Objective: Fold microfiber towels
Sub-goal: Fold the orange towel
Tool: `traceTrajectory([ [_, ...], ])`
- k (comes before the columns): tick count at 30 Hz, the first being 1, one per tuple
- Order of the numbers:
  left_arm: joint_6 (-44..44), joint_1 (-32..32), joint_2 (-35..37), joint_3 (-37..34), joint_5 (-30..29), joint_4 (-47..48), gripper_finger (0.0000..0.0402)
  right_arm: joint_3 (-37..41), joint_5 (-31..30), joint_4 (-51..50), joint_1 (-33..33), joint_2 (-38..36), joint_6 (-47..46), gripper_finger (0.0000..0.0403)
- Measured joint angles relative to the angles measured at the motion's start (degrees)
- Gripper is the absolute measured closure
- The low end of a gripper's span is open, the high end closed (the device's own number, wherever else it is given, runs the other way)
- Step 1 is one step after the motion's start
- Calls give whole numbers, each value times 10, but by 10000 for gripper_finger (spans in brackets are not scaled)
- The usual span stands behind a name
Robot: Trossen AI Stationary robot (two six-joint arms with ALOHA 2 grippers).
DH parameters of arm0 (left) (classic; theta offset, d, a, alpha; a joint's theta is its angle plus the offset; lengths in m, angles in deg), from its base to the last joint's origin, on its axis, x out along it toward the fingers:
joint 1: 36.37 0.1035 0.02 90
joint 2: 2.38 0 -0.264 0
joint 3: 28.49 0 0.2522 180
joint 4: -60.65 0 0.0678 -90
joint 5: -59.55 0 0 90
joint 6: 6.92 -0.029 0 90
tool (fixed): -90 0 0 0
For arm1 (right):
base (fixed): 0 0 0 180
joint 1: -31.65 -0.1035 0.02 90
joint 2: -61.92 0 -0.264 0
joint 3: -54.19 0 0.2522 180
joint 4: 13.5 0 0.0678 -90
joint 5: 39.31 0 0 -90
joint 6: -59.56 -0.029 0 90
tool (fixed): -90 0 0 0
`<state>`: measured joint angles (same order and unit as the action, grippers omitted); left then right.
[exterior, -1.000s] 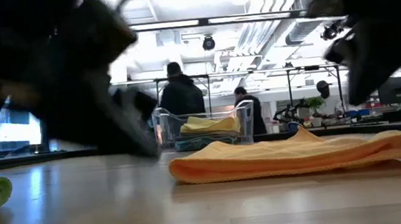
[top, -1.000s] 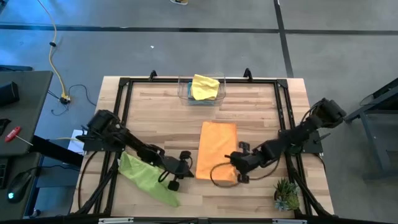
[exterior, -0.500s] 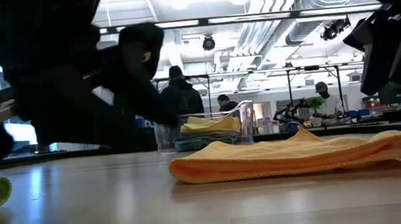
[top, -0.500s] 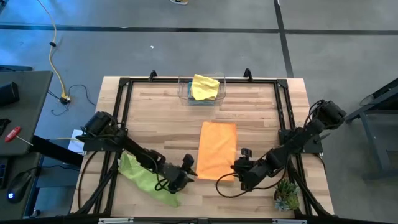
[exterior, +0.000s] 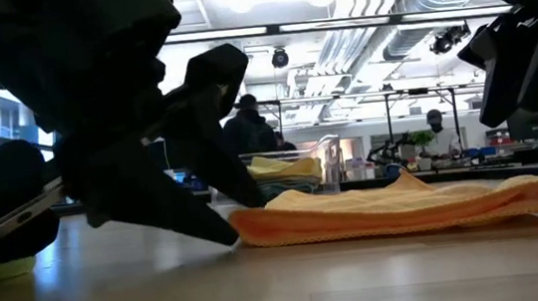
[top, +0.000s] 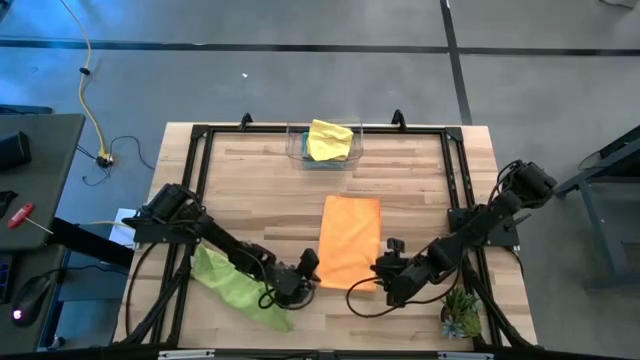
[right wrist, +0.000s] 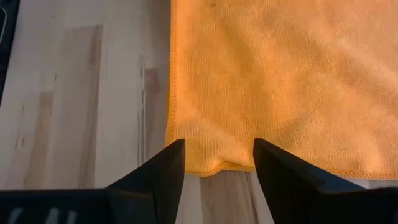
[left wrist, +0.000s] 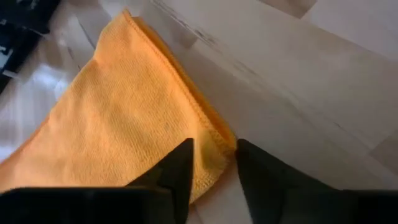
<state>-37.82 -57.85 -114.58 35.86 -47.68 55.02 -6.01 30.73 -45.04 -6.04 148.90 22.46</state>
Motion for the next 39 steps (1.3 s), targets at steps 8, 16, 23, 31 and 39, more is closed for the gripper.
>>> traceTrajectory([
  [8,-5,0,4,1,-15,5,392,0,0,5,-1,0,-10,219],
  [16,132,10,26,25,-8,12,398,-34,-10,1,-21,6,-35,208],
  [23,251,27,36,30,1,-1,400,-67,-39,0,-48,94,-66,153],
  [31,281,32,36,30,8,1,401,-152,-90,-63,-76,223,-32,153],
  [39,288,32,37,30,7,4,401,-258,-148,-213,-84,301,-36,226],
])
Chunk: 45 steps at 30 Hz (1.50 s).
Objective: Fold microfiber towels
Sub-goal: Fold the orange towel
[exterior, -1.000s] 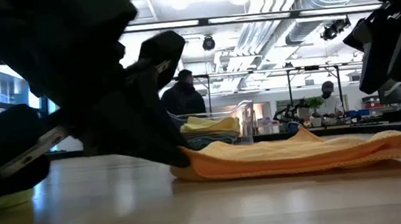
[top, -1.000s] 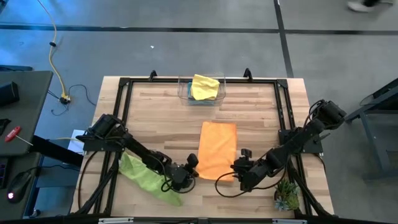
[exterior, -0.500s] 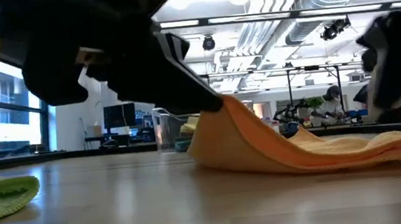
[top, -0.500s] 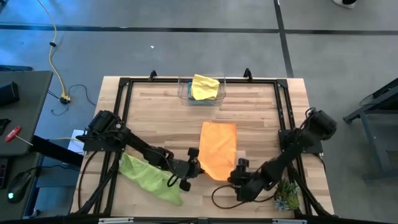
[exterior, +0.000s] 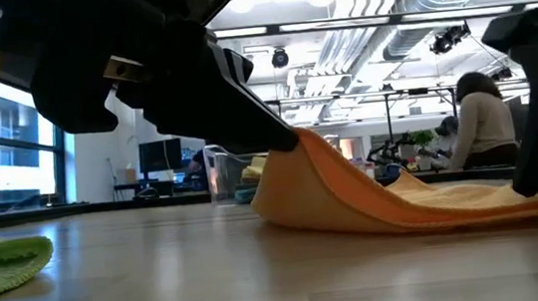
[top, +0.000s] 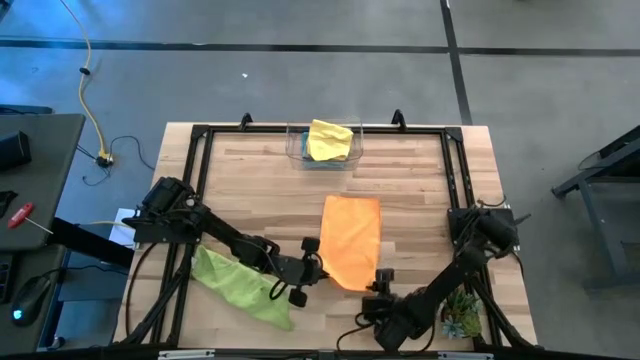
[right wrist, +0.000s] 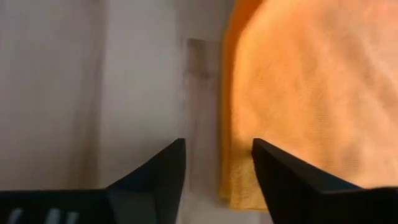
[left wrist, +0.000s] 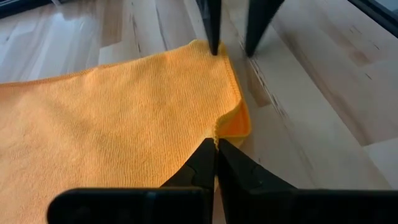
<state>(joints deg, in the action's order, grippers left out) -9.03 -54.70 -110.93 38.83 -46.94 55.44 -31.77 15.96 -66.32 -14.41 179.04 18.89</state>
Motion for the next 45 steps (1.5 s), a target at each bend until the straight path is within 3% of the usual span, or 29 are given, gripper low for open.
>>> traceTrajectory([
  [5,0,0,0,0,0,2,401,-9,-20,-51,4,5,-27,277],
  [13,5,0,0,0,-2,4,401,-2,-2,-49,8,3,-30,289],
  [28,77,-3,10,-1,-12,32,401,0,-13,-97,-7,3,-54,371],
  [35,123,-23,50,-2,-66,55,401,-33,-26,-182,-19,-14,-69,389],
  [45,264,-83,93,-4,-140,93,401,-143,-41,-259,-25,-23,-13,400],
])
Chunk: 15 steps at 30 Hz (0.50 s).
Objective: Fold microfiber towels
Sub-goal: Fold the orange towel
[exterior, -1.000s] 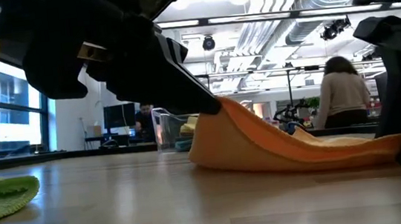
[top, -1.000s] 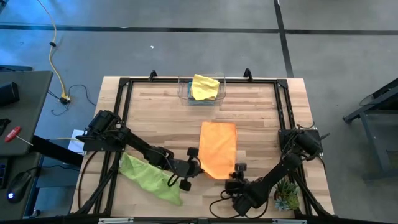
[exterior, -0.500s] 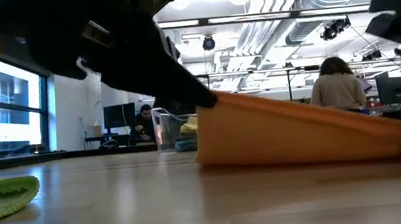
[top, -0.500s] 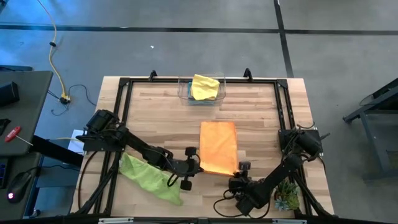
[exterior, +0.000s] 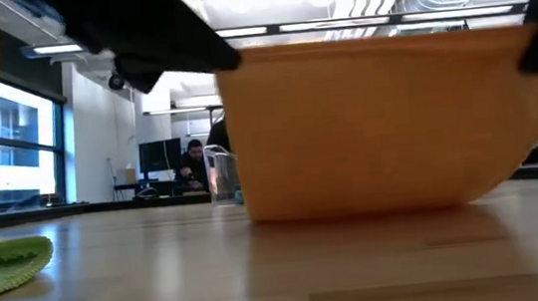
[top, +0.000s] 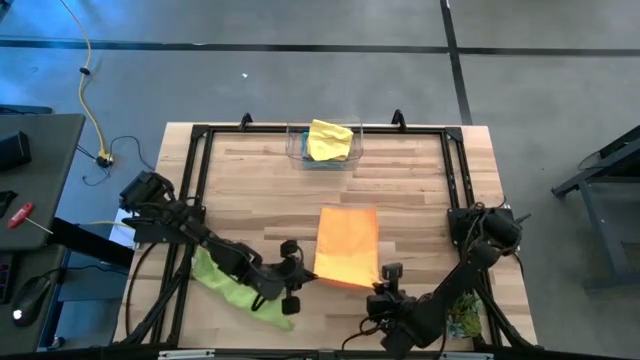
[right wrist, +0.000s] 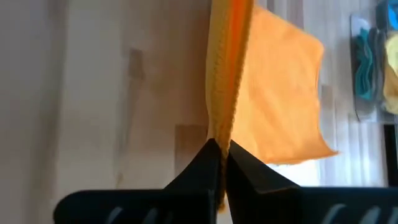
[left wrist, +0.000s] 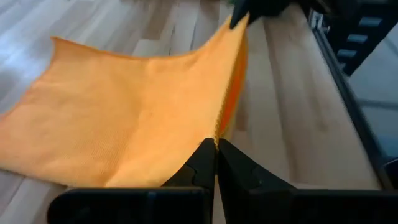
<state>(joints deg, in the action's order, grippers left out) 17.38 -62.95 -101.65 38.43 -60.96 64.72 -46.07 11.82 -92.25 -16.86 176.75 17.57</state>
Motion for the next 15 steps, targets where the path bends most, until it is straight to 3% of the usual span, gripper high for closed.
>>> traceTrajectory([
  [4,39,-21,4,1,-63,16,401,-28,-12,-22,6,0,11,400],
  [8,48,-1,9,1,-135,41,401,-35,-18,-77,34,0,17,400],
  [15,35,80,8,1,-136,62,401,-35,-33,-149,106,0,61,401],
])
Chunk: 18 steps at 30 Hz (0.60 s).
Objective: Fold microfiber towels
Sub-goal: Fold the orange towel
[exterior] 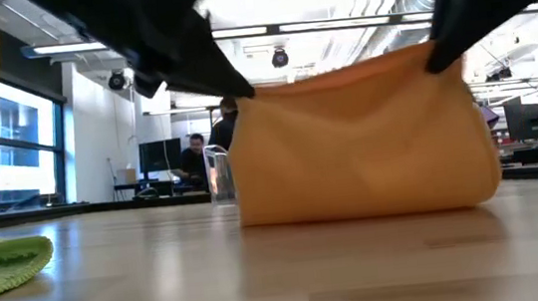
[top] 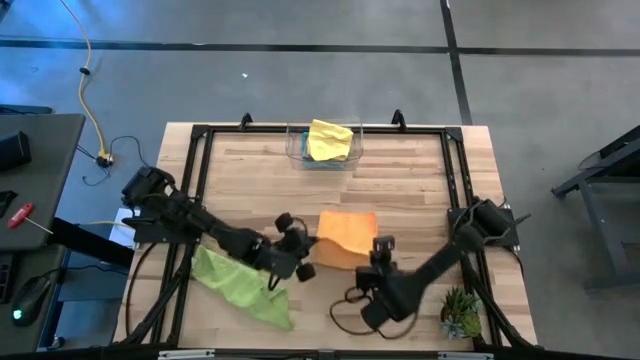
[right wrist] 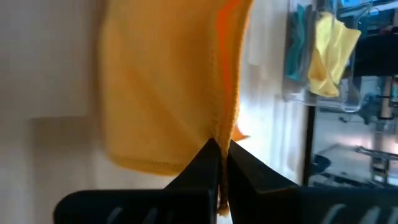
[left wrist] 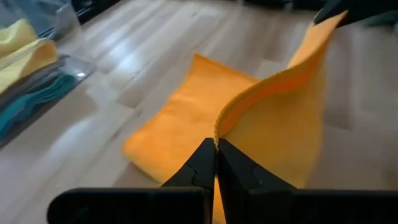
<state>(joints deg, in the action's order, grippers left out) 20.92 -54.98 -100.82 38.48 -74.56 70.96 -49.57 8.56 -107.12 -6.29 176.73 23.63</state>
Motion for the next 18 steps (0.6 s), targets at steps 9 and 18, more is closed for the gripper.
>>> traceTrajectory([
  [9,5,58,-45,0,34,7,401,93,-3,87,89,0,88,401],
  [18,3,104,-59,0,32,12,393,161,1,170,142,0,94,400],
])
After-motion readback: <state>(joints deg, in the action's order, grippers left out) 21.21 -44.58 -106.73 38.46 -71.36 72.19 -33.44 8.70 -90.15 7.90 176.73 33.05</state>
